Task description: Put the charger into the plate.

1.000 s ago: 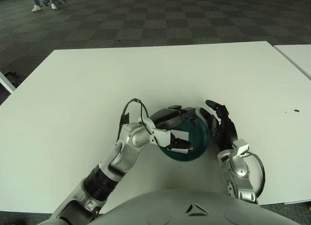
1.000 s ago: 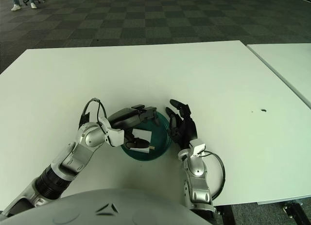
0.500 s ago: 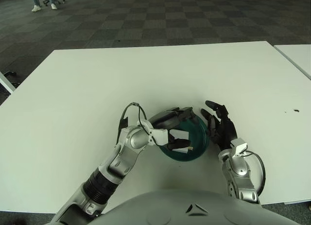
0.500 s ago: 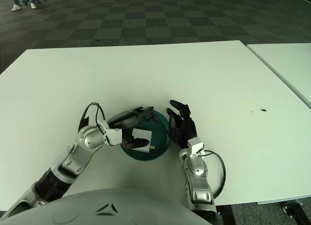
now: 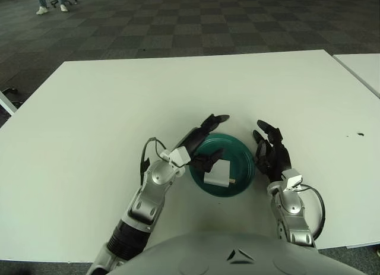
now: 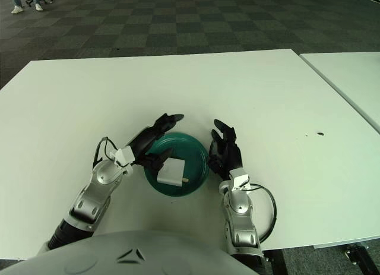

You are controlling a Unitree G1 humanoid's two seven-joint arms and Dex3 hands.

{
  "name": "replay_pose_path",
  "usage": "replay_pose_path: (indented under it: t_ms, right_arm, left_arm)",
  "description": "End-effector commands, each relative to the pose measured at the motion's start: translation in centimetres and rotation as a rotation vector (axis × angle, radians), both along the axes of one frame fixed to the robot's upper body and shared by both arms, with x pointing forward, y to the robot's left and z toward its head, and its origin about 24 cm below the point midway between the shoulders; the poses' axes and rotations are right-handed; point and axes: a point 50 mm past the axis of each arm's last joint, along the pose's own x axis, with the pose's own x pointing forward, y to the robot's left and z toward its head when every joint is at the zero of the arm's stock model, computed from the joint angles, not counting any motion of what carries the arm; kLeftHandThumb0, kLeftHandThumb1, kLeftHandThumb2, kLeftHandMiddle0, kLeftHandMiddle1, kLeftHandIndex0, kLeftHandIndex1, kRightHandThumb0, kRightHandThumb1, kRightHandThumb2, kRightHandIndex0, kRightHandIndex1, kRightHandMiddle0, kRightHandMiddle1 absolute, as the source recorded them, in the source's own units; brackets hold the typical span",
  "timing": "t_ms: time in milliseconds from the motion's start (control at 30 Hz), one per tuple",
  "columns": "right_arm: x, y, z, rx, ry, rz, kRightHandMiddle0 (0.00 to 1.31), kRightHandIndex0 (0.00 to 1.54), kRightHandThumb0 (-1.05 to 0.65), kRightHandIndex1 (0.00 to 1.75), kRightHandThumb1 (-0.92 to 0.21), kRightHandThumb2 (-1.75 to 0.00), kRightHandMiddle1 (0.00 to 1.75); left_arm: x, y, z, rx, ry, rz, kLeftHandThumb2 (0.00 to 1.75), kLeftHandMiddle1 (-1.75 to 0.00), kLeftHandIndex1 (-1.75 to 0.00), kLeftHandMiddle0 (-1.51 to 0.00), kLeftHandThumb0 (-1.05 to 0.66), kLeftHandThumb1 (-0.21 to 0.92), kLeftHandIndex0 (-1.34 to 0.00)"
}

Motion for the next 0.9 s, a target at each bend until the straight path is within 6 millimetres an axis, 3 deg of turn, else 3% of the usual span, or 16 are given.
replay_pose_path:
  t_ms: [0, 300, 867]
  right_arm:
    - [-0.9, -0.1, -1.7, 0.013, 0.092, -0.019, 0.0, 0.3, -0.92, 0.02, -0.92, -0.95, 0.62]
    - [-1.1, 0.0, -1.6, 0.023, 0.085, -0.005, 0.0, 0.31, -0.93, 0.02, -0.92, -0.96, 0.59]
    - [-1.3, 0.1, -1.7, 0.019, 0.097, -0.013, 0.0, 0.32, -0.93, 0.01, -0.92, -0.95, 0.68]
  left_arm:
    - [0.0, 1.9, -1.7, -0.072, 0.061, 0.151, 1.03, 0.0, -0.32, -0.13, -1.05, 0.92, 0.0]
    - [-0.2, 3.8, -2.8, -0.244, 0.15, 0.32, 1.1, 0.0, -0.26, -0.06, -1.05, 0.92, 0.0]
    - [-0.8, 5.5, -3.4, -0.216, 0.184, 0.401, 1.08, -0.01, -0.16, -0.06, -1.05, 0.92, 0.0]
